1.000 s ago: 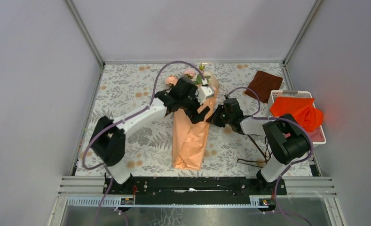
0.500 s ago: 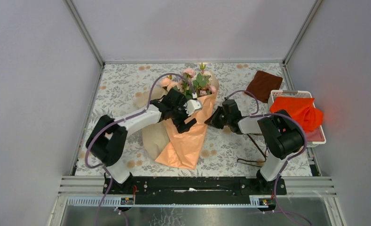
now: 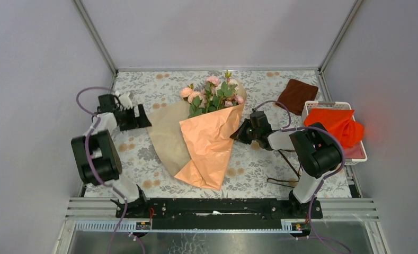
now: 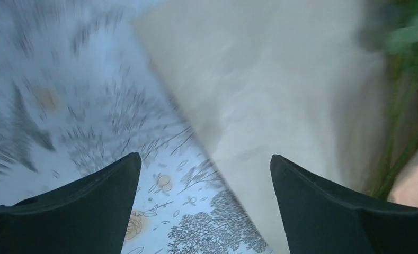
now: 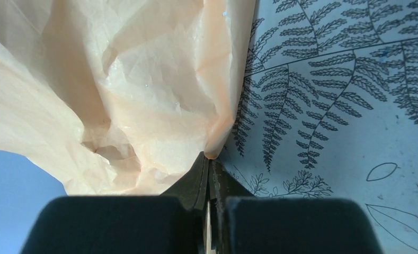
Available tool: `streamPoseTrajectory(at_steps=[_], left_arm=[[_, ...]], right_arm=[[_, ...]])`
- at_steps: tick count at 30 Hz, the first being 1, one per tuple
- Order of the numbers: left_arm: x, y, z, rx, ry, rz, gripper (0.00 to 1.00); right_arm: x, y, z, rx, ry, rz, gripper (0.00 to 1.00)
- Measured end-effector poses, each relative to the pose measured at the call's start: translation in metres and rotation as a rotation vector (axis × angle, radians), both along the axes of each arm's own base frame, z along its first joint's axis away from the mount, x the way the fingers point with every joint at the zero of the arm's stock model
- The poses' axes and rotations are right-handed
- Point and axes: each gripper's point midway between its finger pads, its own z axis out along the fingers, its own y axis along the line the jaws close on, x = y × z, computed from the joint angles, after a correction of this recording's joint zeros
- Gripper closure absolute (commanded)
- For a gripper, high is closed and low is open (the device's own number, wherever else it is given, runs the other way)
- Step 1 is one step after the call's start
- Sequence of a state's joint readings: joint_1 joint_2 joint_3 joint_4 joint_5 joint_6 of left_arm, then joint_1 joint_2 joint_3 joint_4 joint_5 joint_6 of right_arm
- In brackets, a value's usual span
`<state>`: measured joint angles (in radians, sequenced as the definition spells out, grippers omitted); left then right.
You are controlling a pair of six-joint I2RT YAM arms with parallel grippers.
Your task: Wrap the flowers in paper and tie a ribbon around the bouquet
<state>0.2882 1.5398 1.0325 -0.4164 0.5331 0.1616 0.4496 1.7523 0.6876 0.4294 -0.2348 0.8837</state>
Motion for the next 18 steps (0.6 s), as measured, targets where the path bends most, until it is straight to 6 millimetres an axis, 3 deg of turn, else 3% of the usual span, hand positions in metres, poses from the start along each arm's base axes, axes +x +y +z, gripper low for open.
streamPoseTrajectory(at_steps=[3,6,16,18], left_arm=[[-0.026,0.015,-0.067,-0.162,0.222,0.112,0.01],[-0.023,0.004,-0.065,-0.295,0.217,0.104,0.01],[-0.042,-0.07,-0.059,-0.659,0.307,-0.027,0.01],[-0.046,-0.083,-0.058,-0.694,0.334,-0.055,0.06]], right_arm=[[0.001,0.0,0.0,-0.003,-0.004,0.004,1.0],[0.001,0.0,0.0,-0.009,-0.009,0.009,1.0],[0.0,-0.003,0.0,-0.033,-0.017,0.016,1.0],[0.0,-0.004,0.001,-0.038,-0.018,0.016,1.0]])
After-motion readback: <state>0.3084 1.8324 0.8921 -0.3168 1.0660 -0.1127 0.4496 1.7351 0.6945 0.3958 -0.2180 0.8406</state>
